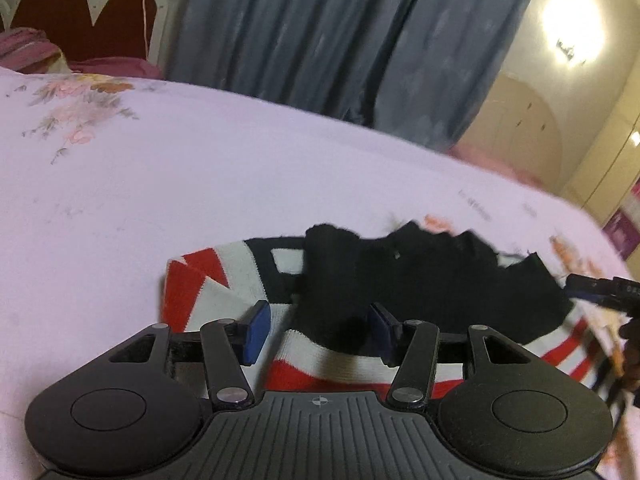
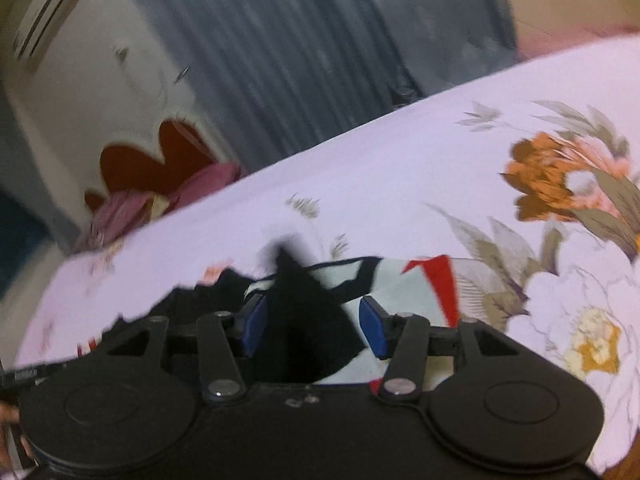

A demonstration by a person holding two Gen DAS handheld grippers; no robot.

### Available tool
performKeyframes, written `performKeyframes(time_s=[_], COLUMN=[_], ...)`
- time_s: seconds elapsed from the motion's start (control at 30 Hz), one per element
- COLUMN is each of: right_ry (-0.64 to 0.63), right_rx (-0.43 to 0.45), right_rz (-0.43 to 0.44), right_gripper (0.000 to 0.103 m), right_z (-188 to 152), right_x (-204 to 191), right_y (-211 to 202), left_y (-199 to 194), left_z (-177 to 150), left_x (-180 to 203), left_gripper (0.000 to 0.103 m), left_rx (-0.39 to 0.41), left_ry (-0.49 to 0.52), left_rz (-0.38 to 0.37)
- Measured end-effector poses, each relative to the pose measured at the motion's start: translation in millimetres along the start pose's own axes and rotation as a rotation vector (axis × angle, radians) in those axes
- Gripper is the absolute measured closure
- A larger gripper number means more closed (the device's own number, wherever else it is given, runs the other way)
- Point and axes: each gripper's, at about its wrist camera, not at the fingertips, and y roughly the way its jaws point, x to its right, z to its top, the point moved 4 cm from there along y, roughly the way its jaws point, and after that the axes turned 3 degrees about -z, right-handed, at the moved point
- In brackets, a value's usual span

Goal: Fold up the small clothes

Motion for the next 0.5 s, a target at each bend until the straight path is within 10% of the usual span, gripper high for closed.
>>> performKeyframes(time_s=[0.1,0.2,0.4,0.5], right_ry=[-0.165,-0.367,-0.367,-0.276], right_rx=[-0.026,-0.027,0.135,0.130], right_rz=[-0.078,-0.197,-0.164,-0.214], right_gripper=[0.055,0.087,0.099,0.099], right_z=[-6.5,-14.5,-3.1,1.6], right_x=[-18.8,-37.5,-47.6,-24.6], right_y=[10.8,19.7,-11.3,-8.6], left_y=[0.6,-5.8,-42.4,-21.8], left_z=[0.7,-0.6,1.1,-6.2], left_x=[6.3,7.0,-4.3,-15.9], left_gripper=[0.067,0.099,0.099,0.099], left_rx=[-0.002,0.034,0.253,0.132], left_ry=[0.049,0.074,0.017,0.001], left_rz=[0.054,0.062,0.086,0.163])
